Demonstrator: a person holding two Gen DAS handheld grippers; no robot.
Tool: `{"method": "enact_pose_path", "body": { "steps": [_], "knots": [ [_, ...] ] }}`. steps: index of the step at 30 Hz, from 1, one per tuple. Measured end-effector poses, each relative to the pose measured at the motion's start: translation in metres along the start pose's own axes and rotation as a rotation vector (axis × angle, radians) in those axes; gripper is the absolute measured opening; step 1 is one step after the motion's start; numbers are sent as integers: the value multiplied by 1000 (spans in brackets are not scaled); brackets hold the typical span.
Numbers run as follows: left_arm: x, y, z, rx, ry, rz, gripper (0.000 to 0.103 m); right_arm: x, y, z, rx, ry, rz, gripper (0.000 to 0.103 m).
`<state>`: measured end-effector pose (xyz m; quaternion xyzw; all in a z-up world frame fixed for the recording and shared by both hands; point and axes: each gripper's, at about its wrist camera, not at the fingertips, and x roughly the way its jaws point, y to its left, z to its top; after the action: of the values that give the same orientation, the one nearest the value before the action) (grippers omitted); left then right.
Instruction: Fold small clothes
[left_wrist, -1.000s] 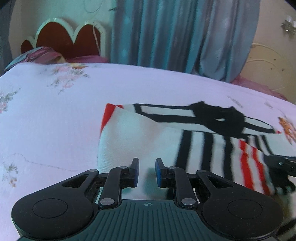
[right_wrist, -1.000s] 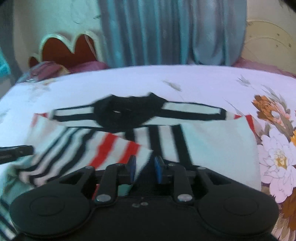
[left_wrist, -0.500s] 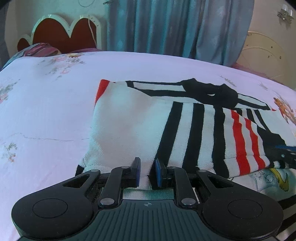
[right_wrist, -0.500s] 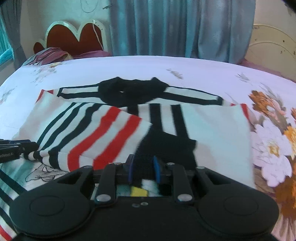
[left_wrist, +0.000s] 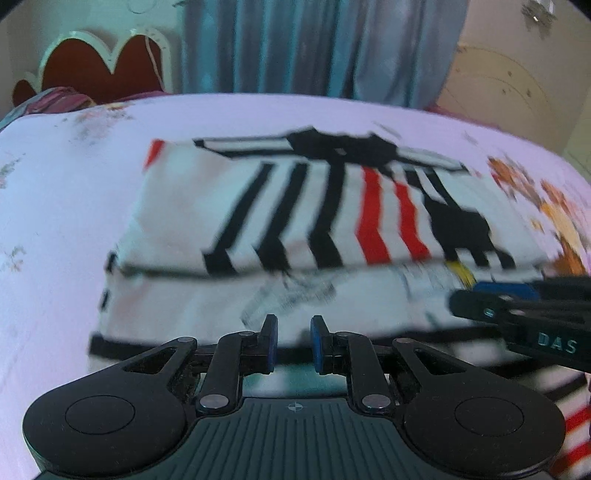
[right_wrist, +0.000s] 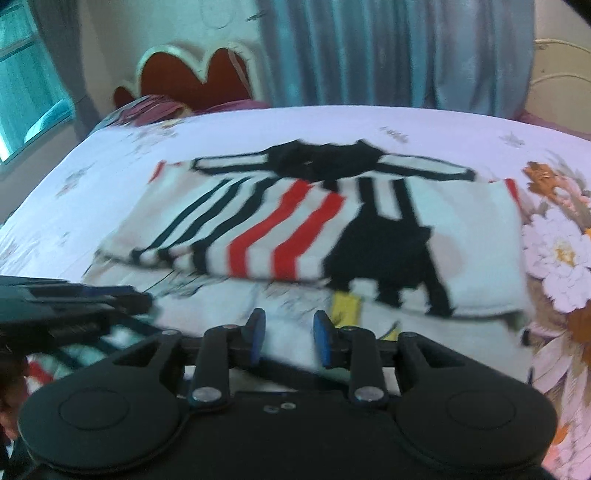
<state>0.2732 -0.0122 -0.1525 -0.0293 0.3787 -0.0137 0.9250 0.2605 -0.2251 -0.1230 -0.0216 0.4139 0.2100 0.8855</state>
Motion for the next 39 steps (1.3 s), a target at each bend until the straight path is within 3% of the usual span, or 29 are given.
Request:
{"method": "enact_pose_path", "body": {
  "steps": [7,12,19,23,31,39],
  "knots": [
    [-9,-5,-27,68,5,32,18,-9,10,-28,-49,43,-13,29],
    [-17,3,-38,108,-1,51,19,-25,-6,-52,-55,38,-143,29],
    [-40,25,-59,89,-8,56,20,-53,-22,-78,2,36,-274,30],
    [-61,30,-71,59,-16,36,20,-74,-3,-88,72,8,-207,33],
    [-87,14,-106,110,-25,-26,21,-85,58,-109,32,1,-120,33],
    [-100,31,-130,140,-14,-8,21,-100,49,-142,41,33,-228,33]
  ]
}}
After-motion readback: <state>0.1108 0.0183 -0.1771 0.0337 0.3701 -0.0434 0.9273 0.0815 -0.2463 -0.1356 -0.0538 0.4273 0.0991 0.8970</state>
